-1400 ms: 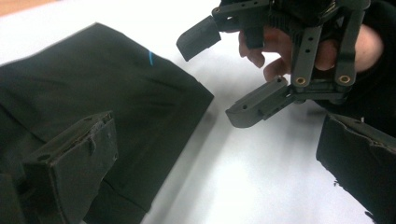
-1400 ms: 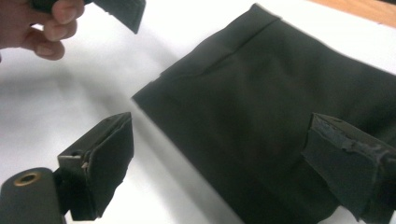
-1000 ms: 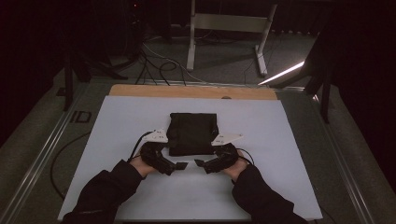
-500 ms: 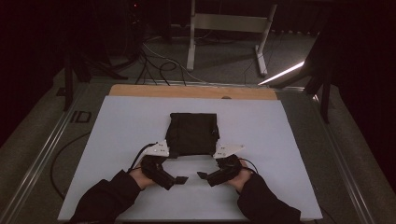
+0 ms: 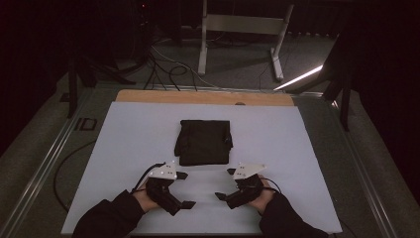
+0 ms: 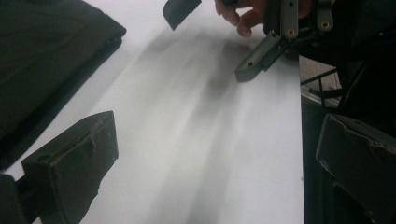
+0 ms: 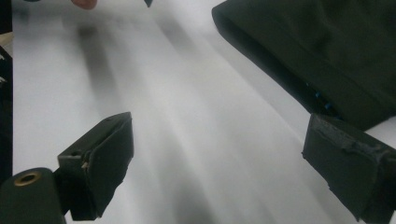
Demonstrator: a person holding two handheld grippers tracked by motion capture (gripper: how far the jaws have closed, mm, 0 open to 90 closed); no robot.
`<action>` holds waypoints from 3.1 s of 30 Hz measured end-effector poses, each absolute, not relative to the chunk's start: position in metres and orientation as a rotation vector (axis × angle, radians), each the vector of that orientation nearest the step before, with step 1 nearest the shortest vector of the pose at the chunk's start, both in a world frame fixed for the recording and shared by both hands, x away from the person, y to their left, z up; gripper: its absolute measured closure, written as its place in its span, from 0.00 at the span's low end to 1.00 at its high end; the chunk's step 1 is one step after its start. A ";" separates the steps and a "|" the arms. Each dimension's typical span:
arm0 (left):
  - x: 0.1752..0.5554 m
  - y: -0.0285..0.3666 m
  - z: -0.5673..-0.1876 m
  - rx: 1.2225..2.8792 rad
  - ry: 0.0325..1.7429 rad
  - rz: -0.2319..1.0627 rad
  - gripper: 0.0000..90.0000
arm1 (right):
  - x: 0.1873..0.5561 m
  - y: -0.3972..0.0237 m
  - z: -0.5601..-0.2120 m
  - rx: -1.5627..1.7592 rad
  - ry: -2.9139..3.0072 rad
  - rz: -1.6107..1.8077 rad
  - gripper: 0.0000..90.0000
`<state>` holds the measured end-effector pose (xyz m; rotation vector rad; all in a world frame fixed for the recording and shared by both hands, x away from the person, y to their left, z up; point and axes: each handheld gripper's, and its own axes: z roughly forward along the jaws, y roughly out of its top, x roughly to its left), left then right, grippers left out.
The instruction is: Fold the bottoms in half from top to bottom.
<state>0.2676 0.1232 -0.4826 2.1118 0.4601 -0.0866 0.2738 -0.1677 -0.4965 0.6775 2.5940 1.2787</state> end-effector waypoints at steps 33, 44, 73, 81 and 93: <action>0.260 0.143 -0.485 2.140 0.462 -0.058 0.00 | 0.269 -0.189 -0.496 0.642 2.598 1.238 0.10; 0.254 0.167 -0.484 2.124 0.508 -0.029 0.00 | 0.264 -0.204 -0.493 0.686 2.565 1.241 0.10; 0.246 0.225 -0.484 2.095 0.626 0.016 0.00 | 0.249 -0.279 -0.488 0.894 2.394 1.215 0.10; 0.244 0.242 -0.487 2.080 0.678 0.040 0.00 | 0.242 -0.290 -0.490 0.947 2.375 1.210 0.10; 0.247 0.255 -0.489 2.046 0.736 0.055 0.00 | 0.247 -0.296 -0.495 0.981 2.351 1.199 0.11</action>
